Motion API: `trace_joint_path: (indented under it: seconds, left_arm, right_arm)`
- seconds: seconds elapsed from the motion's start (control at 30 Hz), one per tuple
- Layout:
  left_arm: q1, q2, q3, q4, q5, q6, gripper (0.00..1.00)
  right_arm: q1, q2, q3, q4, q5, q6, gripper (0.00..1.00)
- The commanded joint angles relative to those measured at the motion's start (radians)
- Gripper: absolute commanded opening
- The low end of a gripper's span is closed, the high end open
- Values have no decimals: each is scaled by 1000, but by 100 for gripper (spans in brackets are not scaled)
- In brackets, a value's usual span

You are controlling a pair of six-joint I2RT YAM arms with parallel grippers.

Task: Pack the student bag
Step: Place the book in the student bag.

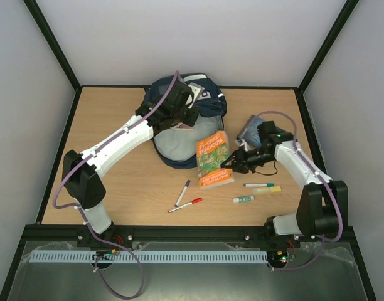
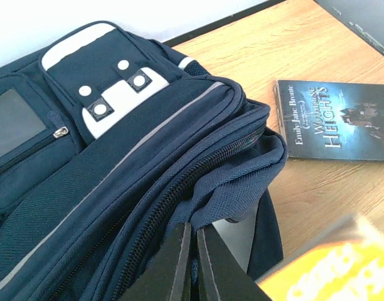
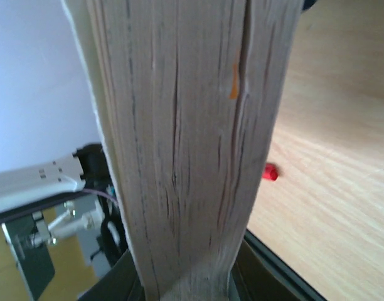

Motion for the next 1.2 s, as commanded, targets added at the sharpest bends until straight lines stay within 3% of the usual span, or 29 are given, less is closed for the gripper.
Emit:
trace_joint_path:
  seconds: [0.0, 0.23, 0.37, 0.6, 0.87, 1.17]
  left_arm:
    - [-1, -22, 17, 103, 41, -29, 2]
    - [-1, -50, -22, 129, 59, -41, 2]
    - [-1, -66, -34, 138, 66, -43, 3]
    - [22, -73, -38, 144, 124, -67, 2]
    - [84, -88, -69, 169, 214, -116, 2]
    - [86, -98, -83, 172, 238, -111, 2]
  right_arm:
    - [119, 41, -11, 98, -119, 31, 1]
    - [194, 184, 96, 187, -187, 69, 1]
    - [198, 236, 108, 347, -207, 185, 1]
    - [199, 335, 115, 626, -149, 385, 1]
    - [199, 441, 179, 822, -92, 441, 1]
    - [202, 579, 340, 730, 22, 378, 2]
